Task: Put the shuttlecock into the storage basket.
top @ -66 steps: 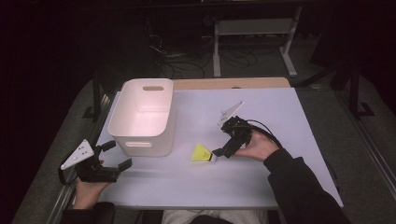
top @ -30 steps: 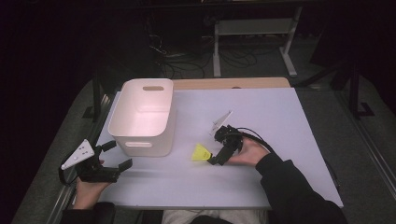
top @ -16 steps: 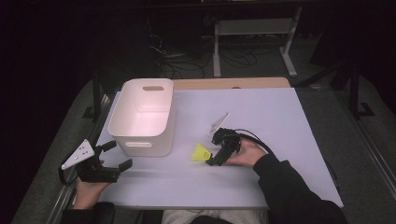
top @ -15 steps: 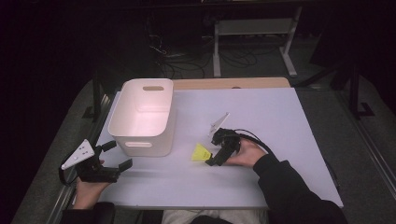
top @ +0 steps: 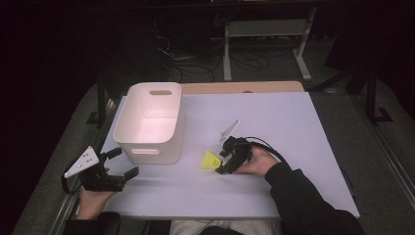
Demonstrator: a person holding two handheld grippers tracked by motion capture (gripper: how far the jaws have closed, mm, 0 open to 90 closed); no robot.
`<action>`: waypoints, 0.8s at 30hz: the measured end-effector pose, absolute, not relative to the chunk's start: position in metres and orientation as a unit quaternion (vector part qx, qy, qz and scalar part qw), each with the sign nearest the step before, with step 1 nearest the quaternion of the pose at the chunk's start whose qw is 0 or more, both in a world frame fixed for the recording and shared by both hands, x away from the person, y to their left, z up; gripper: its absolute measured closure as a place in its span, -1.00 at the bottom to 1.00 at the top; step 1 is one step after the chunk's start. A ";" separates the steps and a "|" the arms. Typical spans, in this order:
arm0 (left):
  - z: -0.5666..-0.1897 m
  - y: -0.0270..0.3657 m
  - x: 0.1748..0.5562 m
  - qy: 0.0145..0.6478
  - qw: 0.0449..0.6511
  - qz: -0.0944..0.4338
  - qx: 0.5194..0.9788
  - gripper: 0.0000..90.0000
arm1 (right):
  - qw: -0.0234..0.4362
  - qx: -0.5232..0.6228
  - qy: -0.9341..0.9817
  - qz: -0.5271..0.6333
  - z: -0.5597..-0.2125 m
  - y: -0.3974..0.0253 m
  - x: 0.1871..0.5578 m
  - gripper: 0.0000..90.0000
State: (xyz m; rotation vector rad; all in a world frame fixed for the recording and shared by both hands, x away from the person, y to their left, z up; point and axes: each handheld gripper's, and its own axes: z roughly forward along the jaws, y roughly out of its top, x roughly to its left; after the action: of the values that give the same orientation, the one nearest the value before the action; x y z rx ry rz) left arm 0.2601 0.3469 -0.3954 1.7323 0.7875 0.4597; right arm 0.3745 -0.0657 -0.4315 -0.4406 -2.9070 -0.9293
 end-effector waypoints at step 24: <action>-0.395 0.347 0.260 0.334 0.556 0.195 0.736 -1.00 | 0.034 -0.134 -0.949 -0.284 -0.429 -0.067 0.374 0.39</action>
State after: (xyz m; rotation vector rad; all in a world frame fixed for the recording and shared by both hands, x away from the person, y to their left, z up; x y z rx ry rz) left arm 0.2602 0.3470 -0.3954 1.7362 0.7873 0.4610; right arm 0.3739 -0.0670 -0.4291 -0.4118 -2.9183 -0.8740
